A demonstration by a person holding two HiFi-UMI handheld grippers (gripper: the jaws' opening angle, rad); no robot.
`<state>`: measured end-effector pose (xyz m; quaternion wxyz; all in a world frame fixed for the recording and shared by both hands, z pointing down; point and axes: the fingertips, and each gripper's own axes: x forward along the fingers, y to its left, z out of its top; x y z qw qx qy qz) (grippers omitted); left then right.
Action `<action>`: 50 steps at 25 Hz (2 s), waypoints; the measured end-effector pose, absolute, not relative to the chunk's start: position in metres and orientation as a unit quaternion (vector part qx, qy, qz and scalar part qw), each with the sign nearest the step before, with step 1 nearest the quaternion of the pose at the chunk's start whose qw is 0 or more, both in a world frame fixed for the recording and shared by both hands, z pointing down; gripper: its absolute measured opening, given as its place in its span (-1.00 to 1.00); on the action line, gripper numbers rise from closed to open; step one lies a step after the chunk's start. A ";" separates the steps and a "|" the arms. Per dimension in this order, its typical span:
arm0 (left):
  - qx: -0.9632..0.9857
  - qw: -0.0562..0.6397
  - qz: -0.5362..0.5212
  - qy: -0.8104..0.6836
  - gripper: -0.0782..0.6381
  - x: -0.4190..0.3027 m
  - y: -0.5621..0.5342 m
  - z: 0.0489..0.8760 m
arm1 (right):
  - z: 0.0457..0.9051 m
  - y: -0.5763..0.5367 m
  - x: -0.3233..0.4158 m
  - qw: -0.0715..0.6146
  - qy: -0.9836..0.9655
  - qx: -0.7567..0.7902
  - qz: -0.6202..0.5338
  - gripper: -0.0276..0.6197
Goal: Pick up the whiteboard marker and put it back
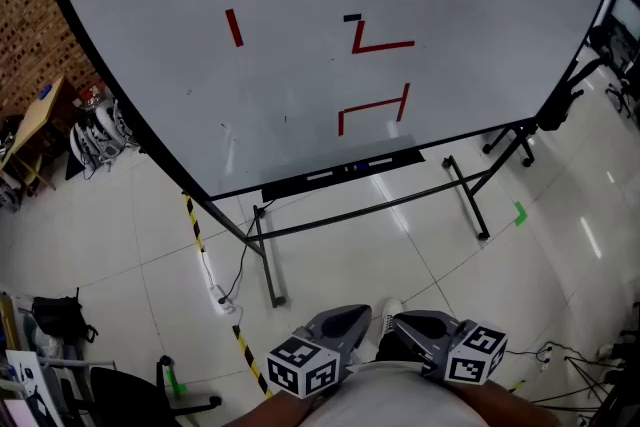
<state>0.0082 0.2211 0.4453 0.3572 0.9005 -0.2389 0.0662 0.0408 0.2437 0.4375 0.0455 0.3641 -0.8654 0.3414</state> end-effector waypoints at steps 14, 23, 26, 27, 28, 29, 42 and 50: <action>0.884 0.318 0.055 -0.338 -0.74 0.021 0.086 0.439 | 0.434 0.105 0.060 0.054 -0.900 0.290 0.322 -0.91; 0.868 0.280 0.073 -0.404 -0.74 0.059 0.018 0.435 | 0.422 0.022 0.105 0.062 -0.924 0.234 0.295 -0.91; 0.866 0.256 0.086 -0.420 -0.74 0.069 0.005 0.432 | 0.422 0.006 0.117 0.062 -0.928 0.227 0.289 -0.91; 0.867 0.246 0.093 -0.423 -0.74 0.072 0.001 0.431 | 0.423 0.001 0.120 0.063 -0.929 0.225 0.288 -0.91; 0.868 0.237 0.101 -0.424 -0.74 0.074 -0.003 0.430 | 0.424 -0.002 0.121 0.064 -0.929 0.223 0.288 -0.91; 0.869 0.228 0.111 -0.424 -0.74 0.074 -0.006 0.430 | 0.425 -0.004 0.122 0.065 -0.930 0.222 0.287 -0.91; 0.906 0.149 0.200 -0.343 -0.74 0.053 -0.021 0.437 | 0.432 -0.025 0.097 0.071 -0.918 0.290 0.259 -0.91; 0.910 0.137 0.211 -0.330 -0.74 0.026 -0.027 0.448 | 0.439 -0.030 0.083 0.115 -0.915 0.330 0.203 -0.91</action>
